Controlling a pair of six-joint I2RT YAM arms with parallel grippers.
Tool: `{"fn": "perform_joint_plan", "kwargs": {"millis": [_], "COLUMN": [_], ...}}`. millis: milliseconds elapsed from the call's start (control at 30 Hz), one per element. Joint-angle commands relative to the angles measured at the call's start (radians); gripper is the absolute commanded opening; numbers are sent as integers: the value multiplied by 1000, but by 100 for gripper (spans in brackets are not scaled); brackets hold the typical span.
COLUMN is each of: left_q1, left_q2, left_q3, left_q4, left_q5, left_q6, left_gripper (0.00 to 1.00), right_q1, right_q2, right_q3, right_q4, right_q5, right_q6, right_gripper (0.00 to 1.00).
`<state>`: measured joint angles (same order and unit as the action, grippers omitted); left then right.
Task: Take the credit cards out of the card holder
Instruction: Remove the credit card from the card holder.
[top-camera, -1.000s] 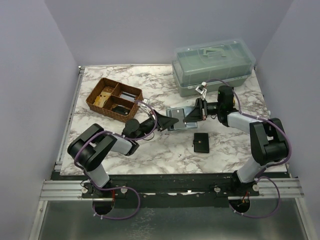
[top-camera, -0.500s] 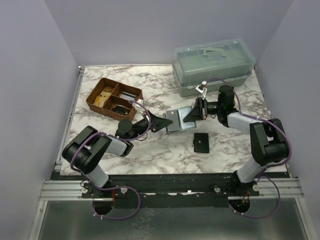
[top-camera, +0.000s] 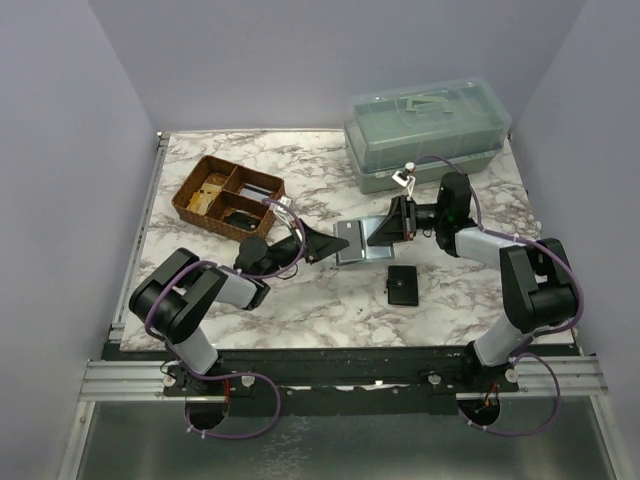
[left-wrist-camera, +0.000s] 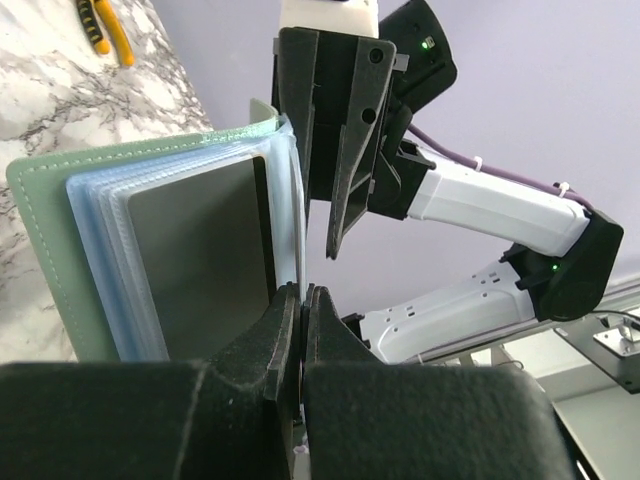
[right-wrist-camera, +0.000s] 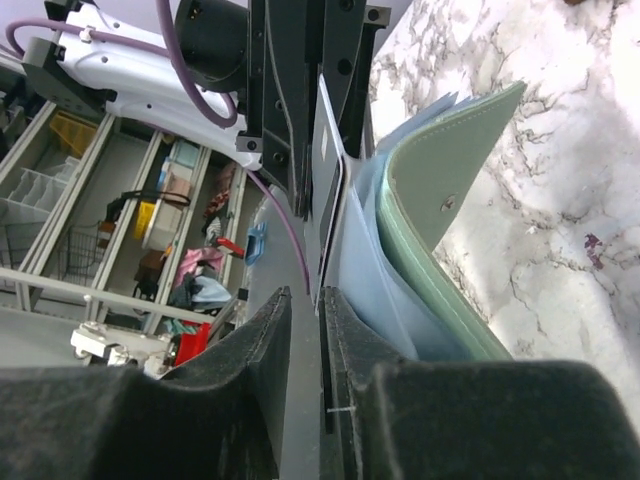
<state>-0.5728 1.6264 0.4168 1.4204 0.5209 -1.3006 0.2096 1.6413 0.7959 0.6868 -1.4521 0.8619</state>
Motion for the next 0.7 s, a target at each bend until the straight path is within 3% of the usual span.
{"fn": "perform_joint_plan", "kwargs": {"millis": [0, 167, 367, 533, 667], "left_q1": [-37, -62, -93, -99, -102], "left_q2": [37, 67, 115, 114, 109], "left_q3": [63, 89, 134, 141, 147], "left_q4": [94, 94, 105, 133, 133], "left_q5": [30, 20, 18, -6, -14], "left_q6": [2, 9, 5, 3, 3], "left_gripper": [0, 0, 0, 0, 0], "right_q1": [14, 14, 21, 21, 22], "right_q2": [-10, -5, 1, -9, 0], "right_q3": [35, 44, 49, 99, 104], "right_q4": [-132, -183, -213, -435, -446], "right_q5": [3, 28, 41, 136, 147], "right_q6": [-107, -140, -156, -321, -333], "right_gripper": [25, 42, 46, 51, 53]}}
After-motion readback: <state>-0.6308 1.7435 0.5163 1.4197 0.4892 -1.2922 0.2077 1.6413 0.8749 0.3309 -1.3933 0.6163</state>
